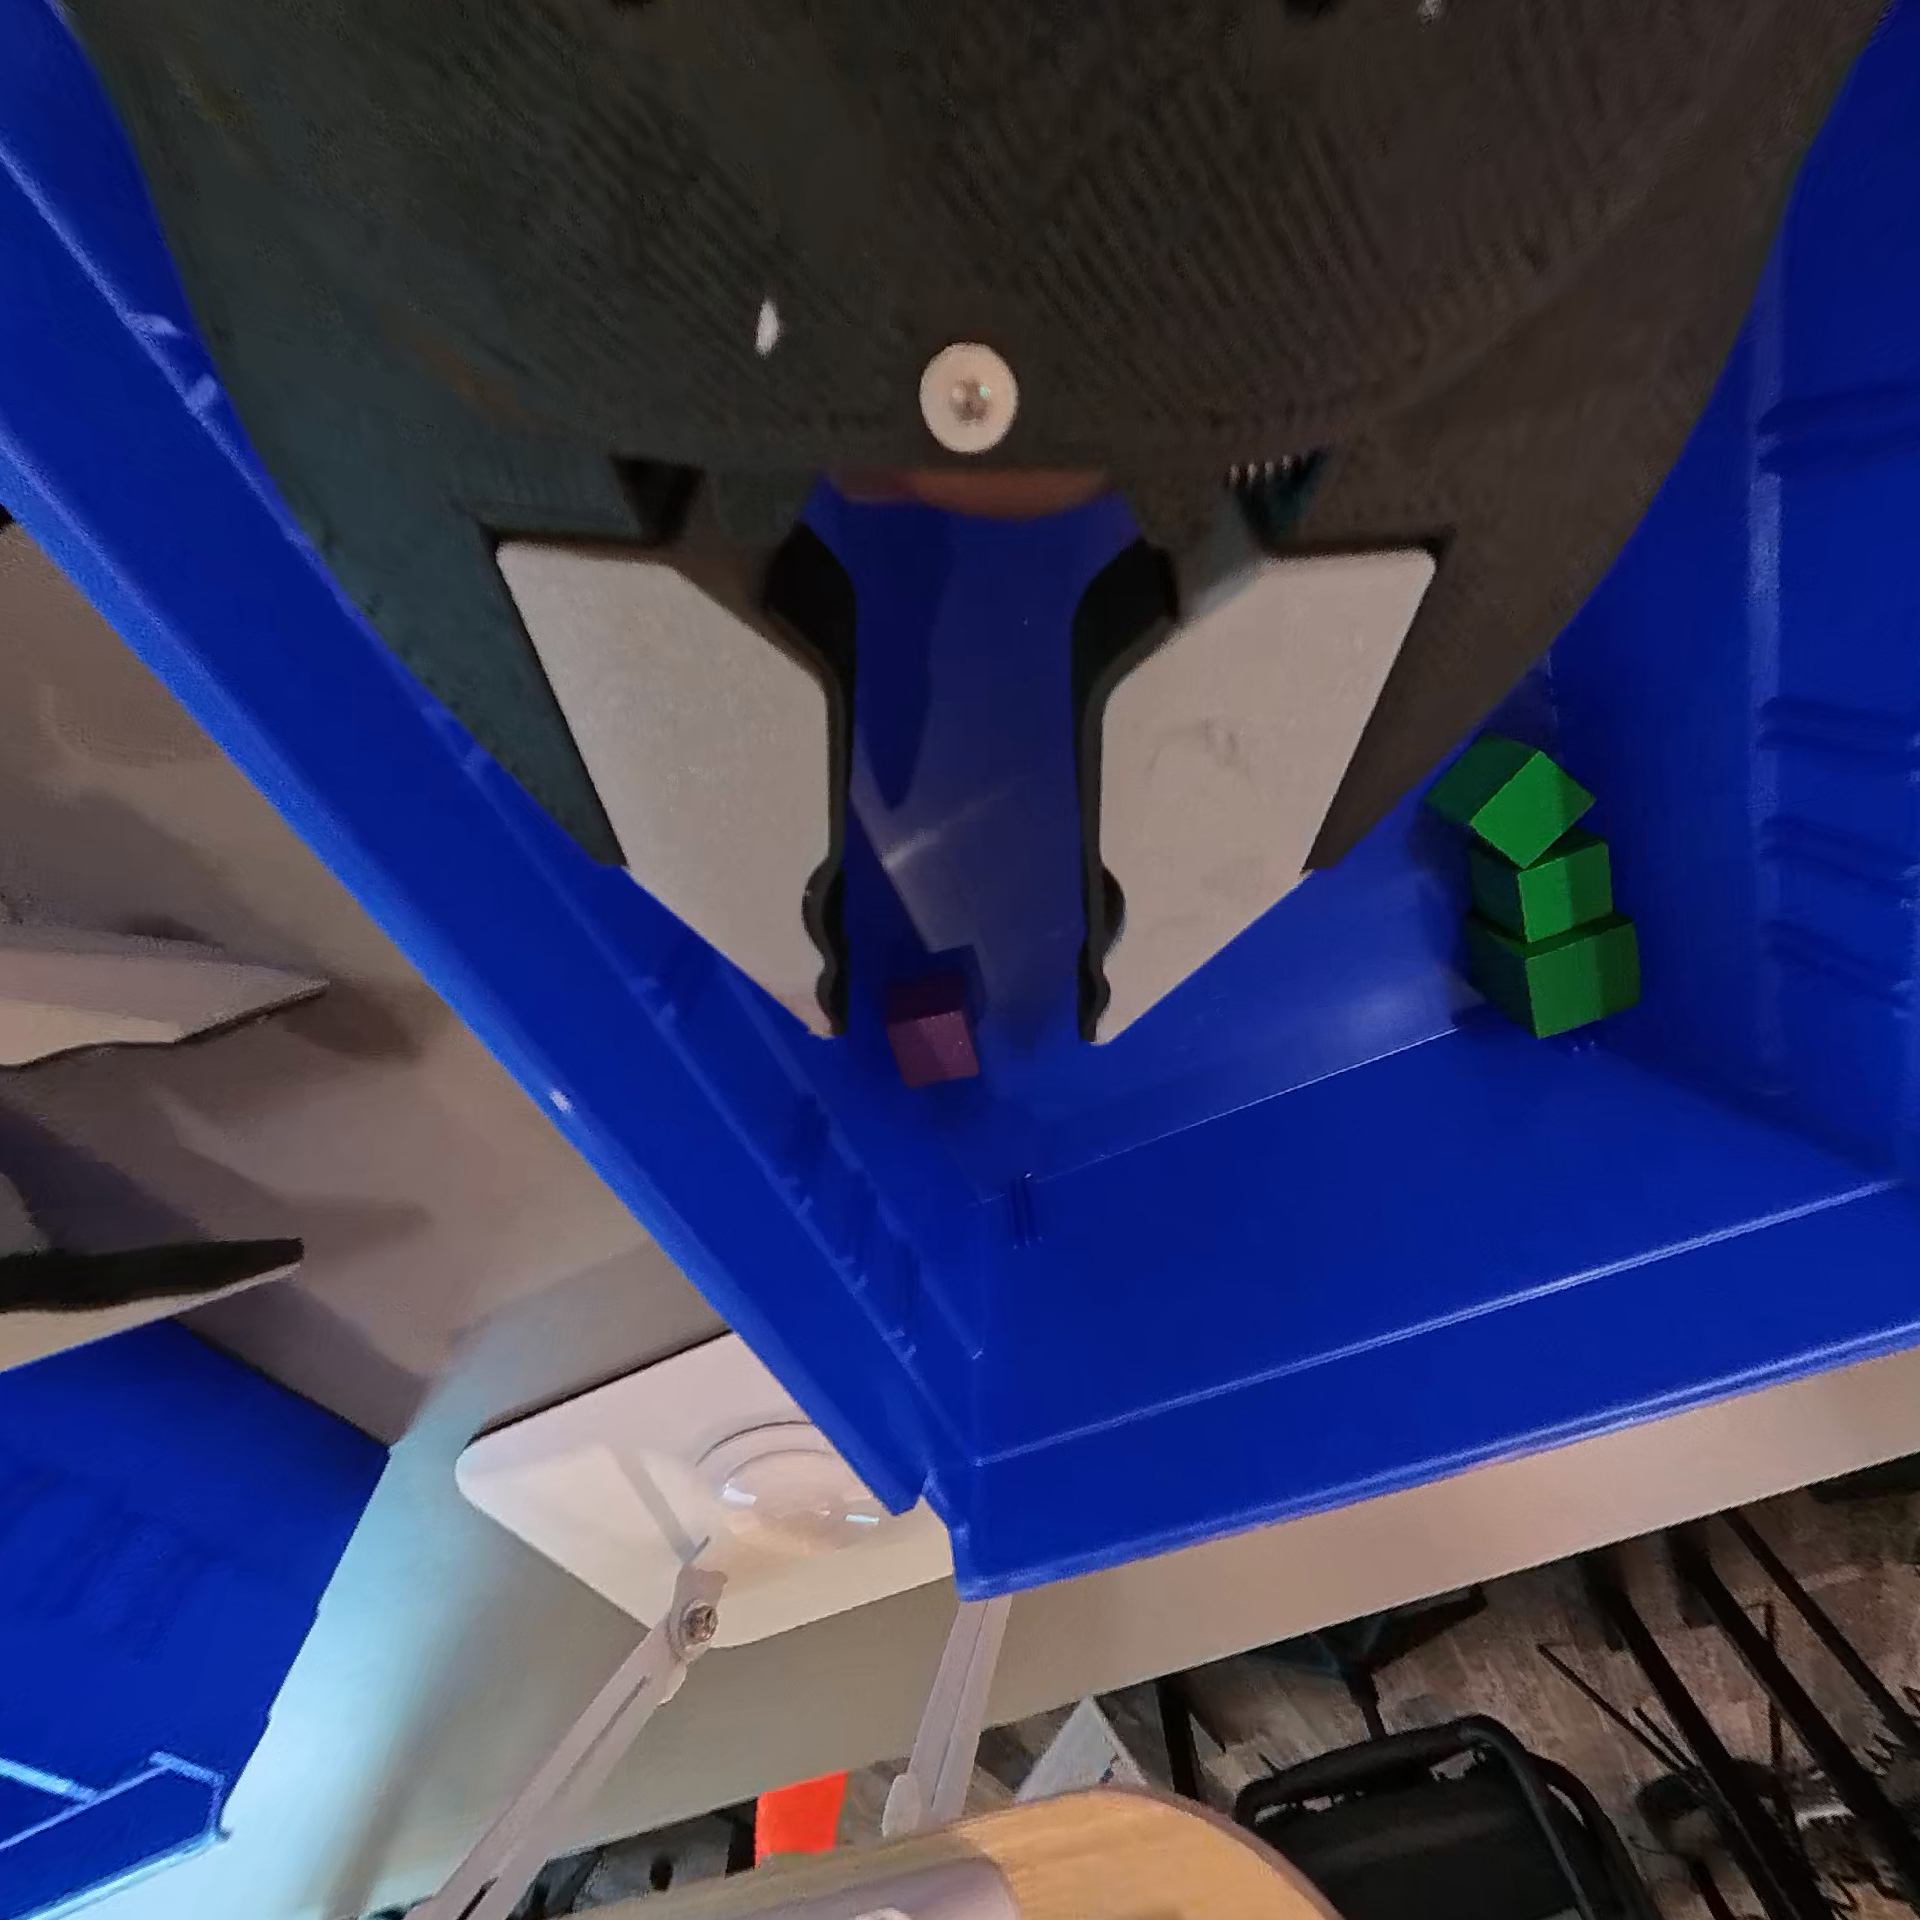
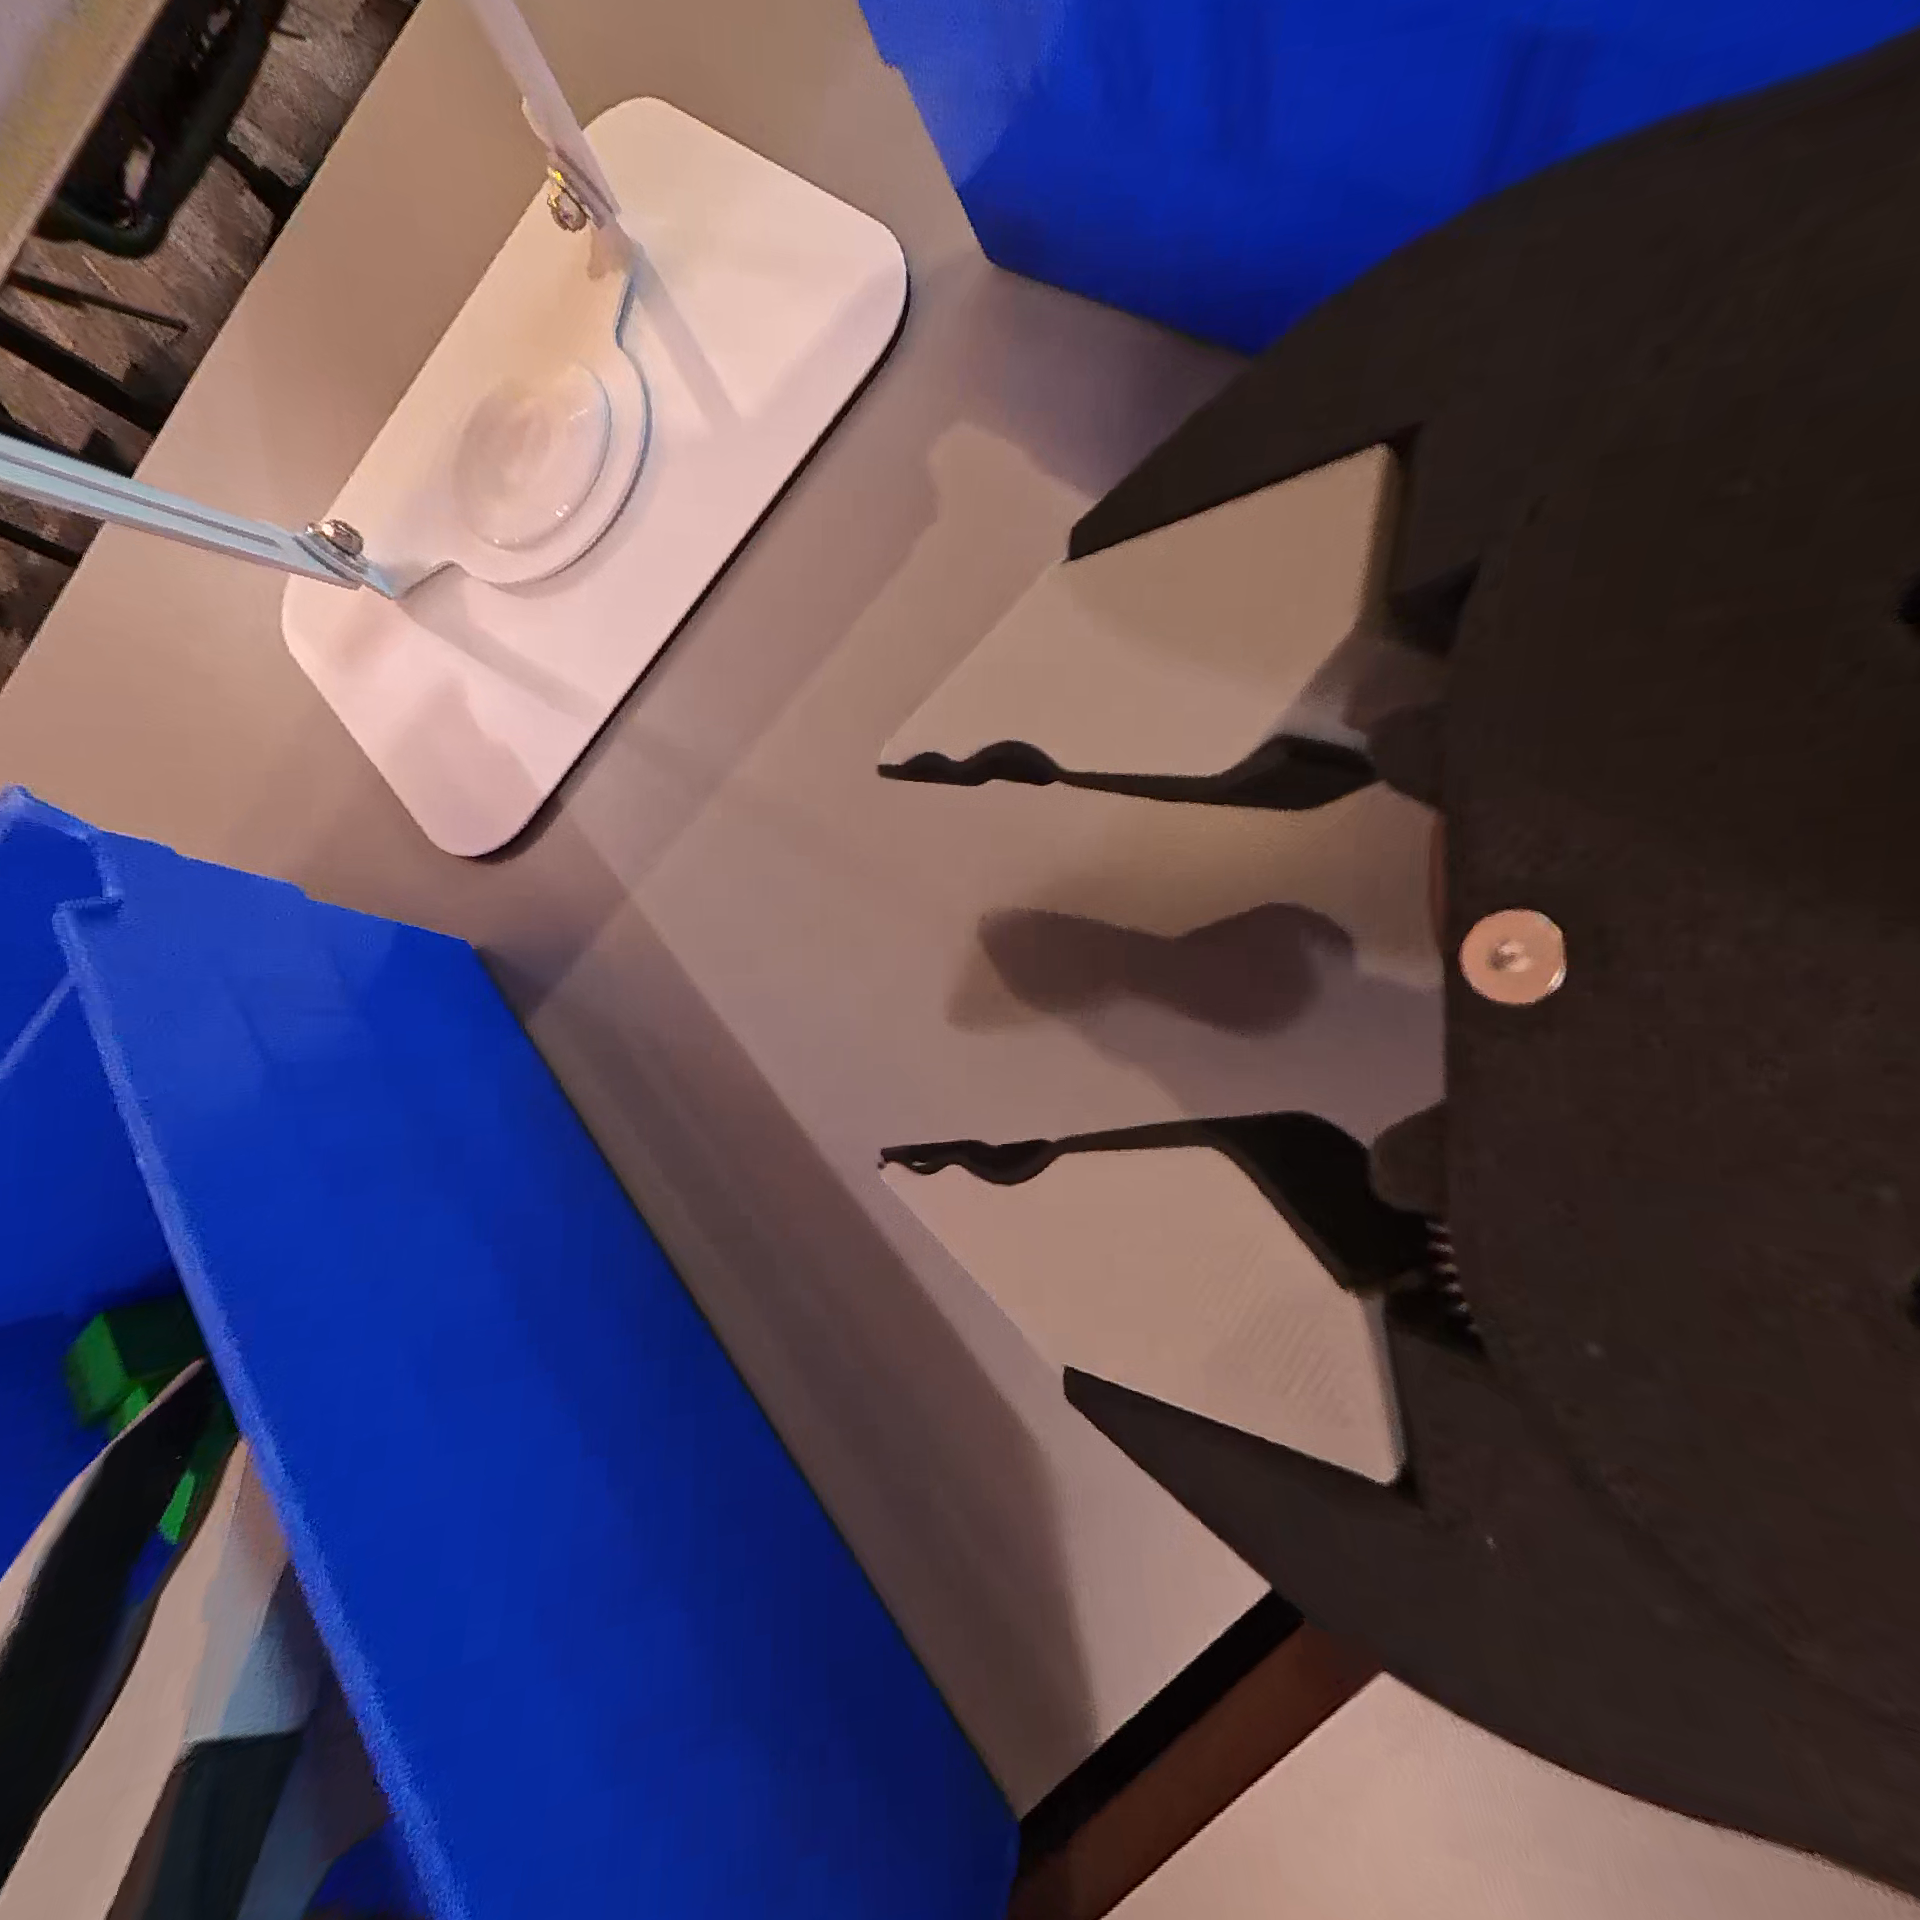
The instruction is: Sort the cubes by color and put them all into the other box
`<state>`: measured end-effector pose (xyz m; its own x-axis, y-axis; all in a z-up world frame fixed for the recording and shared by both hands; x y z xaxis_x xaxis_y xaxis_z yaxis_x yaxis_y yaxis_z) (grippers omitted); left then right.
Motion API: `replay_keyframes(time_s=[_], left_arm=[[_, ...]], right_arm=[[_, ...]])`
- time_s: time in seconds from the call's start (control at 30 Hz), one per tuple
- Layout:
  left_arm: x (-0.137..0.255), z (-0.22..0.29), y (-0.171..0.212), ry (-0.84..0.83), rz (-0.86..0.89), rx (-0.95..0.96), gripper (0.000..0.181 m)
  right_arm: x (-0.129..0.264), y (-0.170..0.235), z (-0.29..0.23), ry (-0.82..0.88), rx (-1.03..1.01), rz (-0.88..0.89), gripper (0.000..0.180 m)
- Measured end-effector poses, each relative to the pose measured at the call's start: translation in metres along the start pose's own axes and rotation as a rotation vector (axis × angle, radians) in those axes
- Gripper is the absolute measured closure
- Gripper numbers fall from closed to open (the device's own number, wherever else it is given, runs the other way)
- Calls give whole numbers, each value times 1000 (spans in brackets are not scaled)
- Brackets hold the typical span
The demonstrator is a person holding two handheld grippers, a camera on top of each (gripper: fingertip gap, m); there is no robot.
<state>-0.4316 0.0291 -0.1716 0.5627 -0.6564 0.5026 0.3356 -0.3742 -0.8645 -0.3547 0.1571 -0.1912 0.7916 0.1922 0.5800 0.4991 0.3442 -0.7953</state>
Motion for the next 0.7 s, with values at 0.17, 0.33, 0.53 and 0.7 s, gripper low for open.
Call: replay_keyframes(time_s=[0.17, 0.33, 0.53, 0.7], left_arm=[[-9, -1, 5, -20, -53, 1, 131], [-23, -9, 6, -38, -131, 56, 128], [-45, -10, 17, -24, -269, 65, 127], [-58, -15, 24, -83, -343, 23, 132]], right_arm=[[-1, 2, 6, 40, 19, -6, 113], [1, -1, 5, 40, 21, 11, 114], [1, -2, 2, 37, 35, 14, 114], [3, -3, 1, 32, 35, 20, 114]])
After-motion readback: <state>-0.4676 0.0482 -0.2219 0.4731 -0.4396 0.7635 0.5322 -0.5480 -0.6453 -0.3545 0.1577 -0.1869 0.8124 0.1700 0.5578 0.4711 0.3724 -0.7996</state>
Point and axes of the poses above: each gripper's, where its closed fingertips meet, x back along the fingers, y out of its underside, z = x × y across the jaws, the point moved 1 cm from there along x, back along the fingers, and after that the axes turned 5 degrees about y, right-handed, at the moved point
